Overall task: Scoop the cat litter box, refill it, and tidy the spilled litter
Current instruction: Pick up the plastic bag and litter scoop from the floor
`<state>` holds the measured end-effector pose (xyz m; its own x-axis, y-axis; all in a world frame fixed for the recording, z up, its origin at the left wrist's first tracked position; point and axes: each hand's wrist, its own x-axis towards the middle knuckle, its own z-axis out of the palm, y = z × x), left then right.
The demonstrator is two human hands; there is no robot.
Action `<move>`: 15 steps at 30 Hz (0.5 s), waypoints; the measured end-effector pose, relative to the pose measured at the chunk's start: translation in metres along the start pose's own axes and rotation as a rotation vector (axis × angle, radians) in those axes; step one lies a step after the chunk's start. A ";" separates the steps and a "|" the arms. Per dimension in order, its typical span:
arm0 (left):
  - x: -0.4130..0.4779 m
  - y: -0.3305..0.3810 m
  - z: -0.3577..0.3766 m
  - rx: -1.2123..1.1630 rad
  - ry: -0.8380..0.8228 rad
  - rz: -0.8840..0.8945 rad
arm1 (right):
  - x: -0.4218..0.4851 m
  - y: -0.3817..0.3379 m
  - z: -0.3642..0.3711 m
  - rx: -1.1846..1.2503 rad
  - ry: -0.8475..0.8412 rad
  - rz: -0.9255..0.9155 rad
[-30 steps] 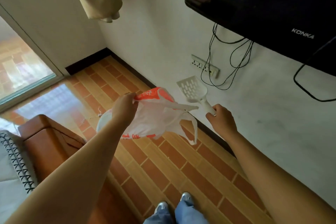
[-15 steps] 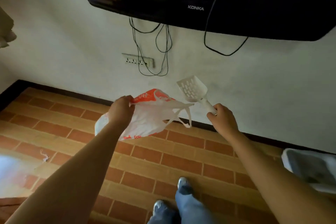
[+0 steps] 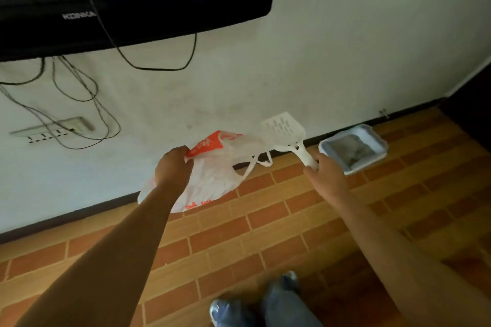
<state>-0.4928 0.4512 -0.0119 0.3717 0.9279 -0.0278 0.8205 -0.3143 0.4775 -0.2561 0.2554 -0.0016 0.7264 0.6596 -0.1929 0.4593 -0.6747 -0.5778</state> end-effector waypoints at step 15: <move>0.011 0.187 0.099 0.098 -0.148 0.279 | -0.018 0.148 -0.104 0.071 0.287 0.354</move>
<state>-0.2921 0.3829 -0.0094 0.6410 0.7666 -0.0384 0.7134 -0.5766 0.3983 -0.1480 0.1095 -0.0012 0.9490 0.2677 -0.1663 0.1288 -0.8110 -0.5707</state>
